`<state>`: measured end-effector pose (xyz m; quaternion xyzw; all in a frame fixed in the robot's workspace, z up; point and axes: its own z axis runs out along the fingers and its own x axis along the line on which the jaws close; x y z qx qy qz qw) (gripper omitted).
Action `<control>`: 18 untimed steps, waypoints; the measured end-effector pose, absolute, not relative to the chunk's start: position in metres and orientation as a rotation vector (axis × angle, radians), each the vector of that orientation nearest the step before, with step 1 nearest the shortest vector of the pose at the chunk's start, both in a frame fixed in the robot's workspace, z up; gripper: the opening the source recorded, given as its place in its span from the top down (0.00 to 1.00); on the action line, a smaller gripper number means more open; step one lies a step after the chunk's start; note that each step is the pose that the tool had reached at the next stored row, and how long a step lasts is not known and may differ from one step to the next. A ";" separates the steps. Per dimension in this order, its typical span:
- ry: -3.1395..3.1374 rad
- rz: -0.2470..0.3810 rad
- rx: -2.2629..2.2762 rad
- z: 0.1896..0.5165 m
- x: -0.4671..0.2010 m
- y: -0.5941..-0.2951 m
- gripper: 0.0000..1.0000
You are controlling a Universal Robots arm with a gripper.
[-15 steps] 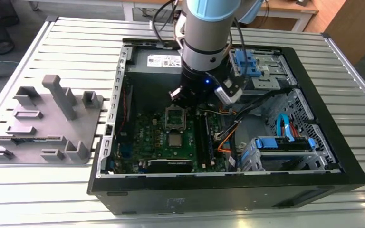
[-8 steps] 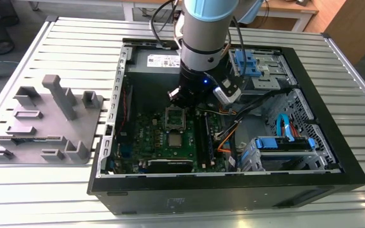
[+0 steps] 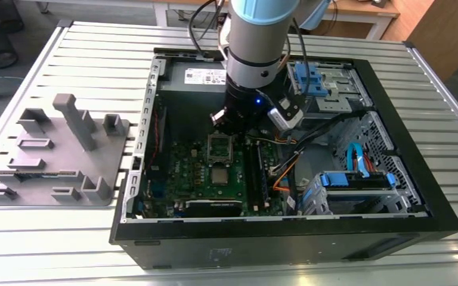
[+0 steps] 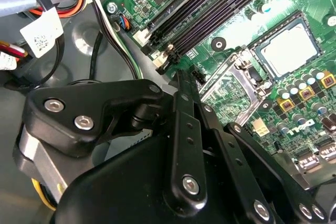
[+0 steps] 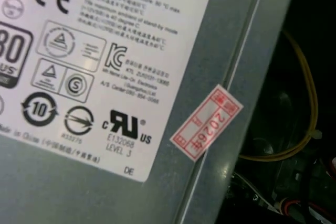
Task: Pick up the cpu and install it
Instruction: 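Close the cpu cover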
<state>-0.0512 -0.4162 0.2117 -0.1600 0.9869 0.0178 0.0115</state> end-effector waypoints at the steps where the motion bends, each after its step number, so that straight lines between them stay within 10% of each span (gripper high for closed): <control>1: 3.077 0.057 -0.500 0.212 -0.051 -0.416 0.89; 18: 3.052 0.059 -0.638 0.214 -0.051 -0.416 0.89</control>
